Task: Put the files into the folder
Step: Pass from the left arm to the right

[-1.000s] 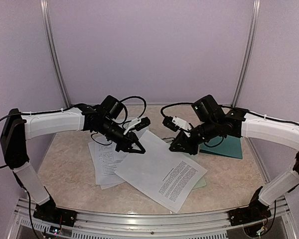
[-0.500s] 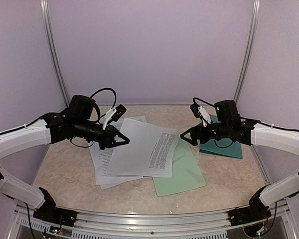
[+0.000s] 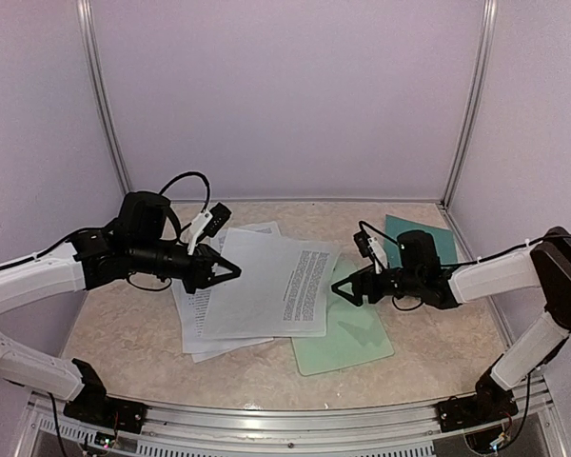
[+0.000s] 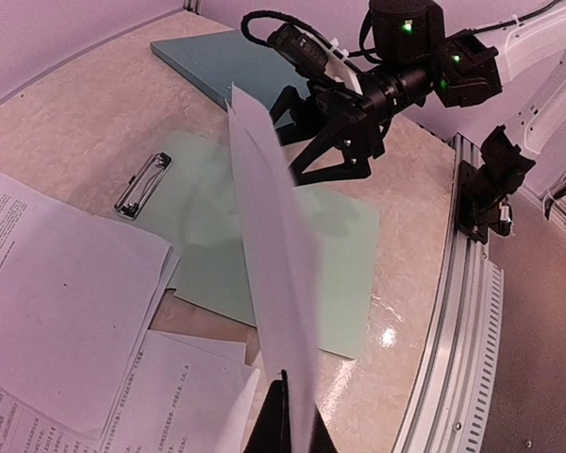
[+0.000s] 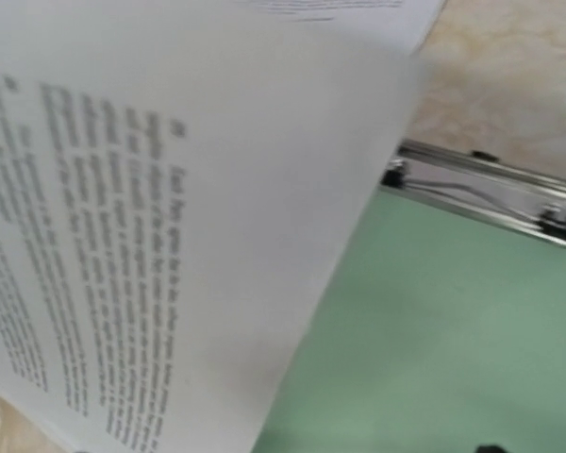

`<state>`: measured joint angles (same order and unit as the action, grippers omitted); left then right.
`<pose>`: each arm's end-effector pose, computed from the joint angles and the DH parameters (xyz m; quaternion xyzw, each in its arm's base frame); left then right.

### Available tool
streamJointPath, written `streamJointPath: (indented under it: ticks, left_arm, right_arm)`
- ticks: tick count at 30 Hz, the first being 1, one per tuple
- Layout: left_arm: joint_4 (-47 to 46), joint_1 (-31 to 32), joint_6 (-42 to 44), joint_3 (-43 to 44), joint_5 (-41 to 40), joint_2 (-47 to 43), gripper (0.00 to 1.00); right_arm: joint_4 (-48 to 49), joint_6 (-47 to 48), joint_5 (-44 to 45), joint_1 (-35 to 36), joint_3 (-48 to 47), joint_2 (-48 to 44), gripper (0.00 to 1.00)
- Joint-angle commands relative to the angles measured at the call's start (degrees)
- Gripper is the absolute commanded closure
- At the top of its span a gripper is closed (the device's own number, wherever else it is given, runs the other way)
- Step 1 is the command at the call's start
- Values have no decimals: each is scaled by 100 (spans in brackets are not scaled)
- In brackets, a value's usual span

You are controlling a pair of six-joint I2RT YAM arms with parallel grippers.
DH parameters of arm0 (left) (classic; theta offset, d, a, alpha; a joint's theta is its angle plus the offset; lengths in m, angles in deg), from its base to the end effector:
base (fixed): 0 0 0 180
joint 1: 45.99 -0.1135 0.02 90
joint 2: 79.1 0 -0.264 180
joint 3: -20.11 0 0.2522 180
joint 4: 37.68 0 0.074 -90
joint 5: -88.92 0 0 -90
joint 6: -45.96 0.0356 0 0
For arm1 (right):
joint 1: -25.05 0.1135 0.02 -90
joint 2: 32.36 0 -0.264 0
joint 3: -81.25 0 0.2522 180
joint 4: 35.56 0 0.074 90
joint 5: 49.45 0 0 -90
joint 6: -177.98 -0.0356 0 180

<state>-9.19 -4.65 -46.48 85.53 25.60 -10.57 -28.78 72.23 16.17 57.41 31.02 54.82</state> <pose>0.1886 -0.1873 0.2901 0.3890 0.7634 -0.3639 0.3654 0.2460 0.1733 0.1721 -0.2266 0.8231 0.3658 0.3705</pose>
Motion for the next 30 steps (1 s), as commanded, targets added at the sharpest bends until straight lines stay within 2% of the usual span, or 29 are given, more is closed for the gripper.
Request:
streamJointPath:
  ticks: [1,8,15,21,30]
  left_arm:
    - [-187,48,-60,-104,-4,-177,100]
    - [-226,73,-106,-253,-5,-328,100]
    - [-283,76,-116,-306,-69,-302,100]
    - [-332,68,-158,-346,-121,-250,100]
    - [-369,49,-197,-411,-32,-367,100]
  right_arm:
    - [1359,-200,-592,-62,131,554,15]
    - [2337,-402,-1274,-121,89,1451,17]
    - [3511,-508,-2469,-133,1,2305,26]
    - [4226,-996,-2610,-128,-85,2673,35]
    - [4380,-1185,-2388,-114,-261,2970,34]
